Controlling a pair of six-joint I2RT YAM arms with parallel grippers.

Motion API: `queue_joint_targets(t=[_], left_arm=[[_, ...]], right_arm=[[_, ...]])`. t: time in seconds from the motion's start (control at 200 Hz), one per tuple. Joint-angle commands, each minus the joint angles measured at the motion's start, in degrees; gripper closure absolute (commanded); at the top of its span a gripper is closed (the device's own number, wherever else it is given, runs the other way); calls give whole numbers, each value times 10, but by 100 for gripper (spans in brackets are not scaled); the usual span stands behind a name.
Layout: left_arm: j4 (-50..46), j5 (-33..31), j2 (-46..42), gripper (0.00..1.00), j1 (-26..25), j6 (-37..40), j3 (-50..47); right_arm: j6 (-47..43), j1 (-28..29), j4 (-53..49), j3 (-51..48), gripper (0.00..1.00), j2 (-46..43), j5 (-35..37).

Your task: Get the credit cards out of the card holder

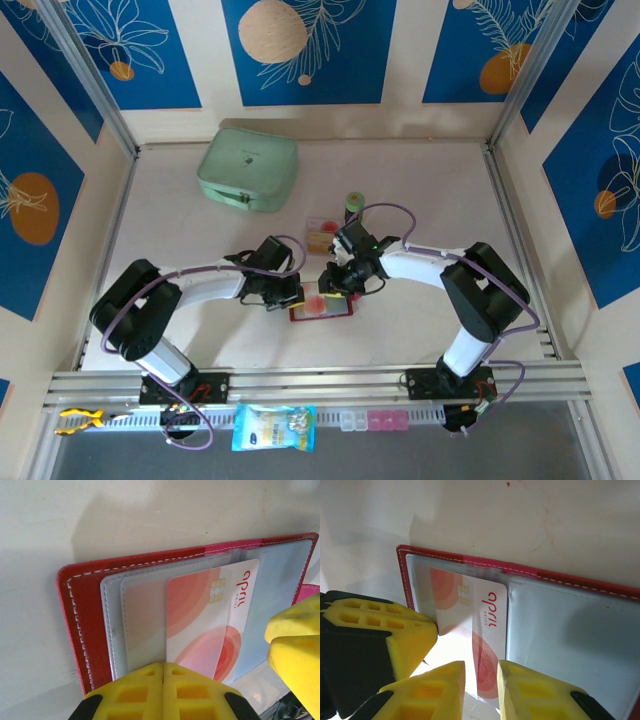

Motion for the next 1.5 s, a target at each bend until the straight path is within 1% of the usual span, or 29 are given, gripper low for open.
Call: queue_joint_targets(t=[0.0, 0.205, 0.965, 1.25, 1.495], left_arm=[[-27, -9, 14, 97, -4, 9, 7], [-27, -10, 16, 98, -5, 9, 8], [-28, -9, 16, 100, -4, 8, 5], [-30, -10, 15, 100, -4, 7, 5], [-32, -11, 16, 100, -4, 7, 6]], right_arm=[[6, -4, 2, -9, 76, 0, -18], [4, -4, 3, -11, 76, 9, -15], [15, -4, 41, -24, 76, 29, -48], [7, -4, 17, -18, 76, 33, -26], [12, -3, 33, -21, 75, 40, -50]])
